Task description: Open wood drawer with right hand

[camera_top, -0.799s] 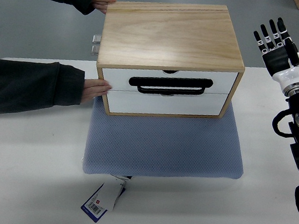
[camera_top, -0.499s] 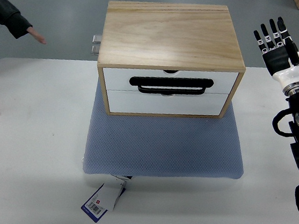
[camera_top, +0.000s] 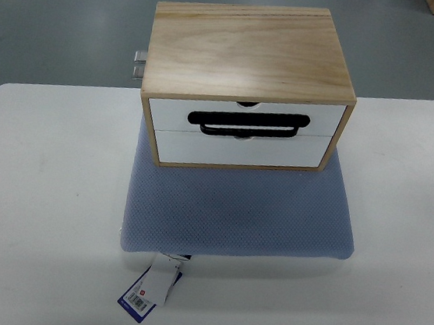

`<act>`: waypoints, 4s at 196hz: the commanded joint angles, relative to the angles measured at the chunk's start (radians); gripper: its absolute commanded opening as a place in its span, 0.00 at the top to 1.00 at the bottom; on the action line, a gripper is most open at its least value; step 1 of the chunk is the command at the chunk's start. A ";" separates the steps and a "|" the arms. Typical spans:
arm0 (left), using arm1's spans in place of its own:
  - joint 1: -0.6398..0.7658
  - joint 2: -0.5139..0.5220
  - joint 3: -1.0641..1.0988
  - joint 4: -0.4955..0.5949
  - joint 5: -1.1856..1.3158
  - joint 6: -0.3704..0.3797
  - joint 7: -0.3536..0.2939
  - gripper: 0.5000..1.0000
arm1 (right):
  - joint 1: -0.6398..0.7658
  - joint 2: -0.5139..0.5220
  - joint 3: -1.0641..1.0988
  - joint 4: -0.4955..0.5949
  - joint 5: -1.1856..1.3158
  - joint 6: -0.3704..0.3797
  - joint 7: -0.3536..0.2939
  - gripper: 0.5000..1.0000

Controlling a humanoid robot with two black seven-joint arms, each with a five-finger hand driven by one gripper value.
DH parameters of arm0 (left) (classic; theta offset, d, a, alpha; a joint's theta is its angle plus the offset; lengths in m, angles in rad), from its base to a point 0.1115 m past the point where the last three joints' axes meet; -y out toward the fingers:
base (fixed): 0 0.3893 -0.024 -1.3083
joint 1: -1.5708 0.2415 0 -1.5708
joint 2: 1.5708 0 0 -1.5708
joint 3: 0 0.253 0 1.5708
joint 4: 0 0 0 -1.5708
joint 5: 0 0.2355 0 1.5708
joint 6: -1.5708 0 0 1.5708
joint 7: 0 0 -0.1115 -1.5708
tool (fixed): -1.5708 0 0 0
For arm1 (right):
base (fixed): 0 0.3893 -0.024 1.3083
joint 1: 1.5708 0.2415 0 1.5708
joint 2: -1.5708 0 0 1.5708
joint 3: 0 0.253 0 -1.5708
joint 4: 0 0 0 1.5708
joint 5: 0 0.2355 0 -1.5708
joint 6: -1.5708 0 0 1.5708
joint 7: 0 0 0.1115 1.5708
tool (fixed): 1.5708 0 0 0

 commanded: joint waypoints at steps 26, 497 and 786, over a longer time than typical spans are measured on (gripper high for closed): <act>0.001 0.000 -0.001 0.000 0.001 -0.001 0.000 0.00 | 0.440 -0.088 -0.492 0.338 -0.107 -0.072 -0.275 0.11; 0.001 0.000 -0.001 0.011 -0.002 -0.001 -0.001 0.00 | 0.462 0.073 -1.033 0.823 0.067 -0.160 -0.522 0.12; 0.001 0.000 -0.001 0.008 -0.004 0.001 0.000 0.00 | 0.163 -0.186 -0.223 0.297 0.275 -0.120 -0.273 0.11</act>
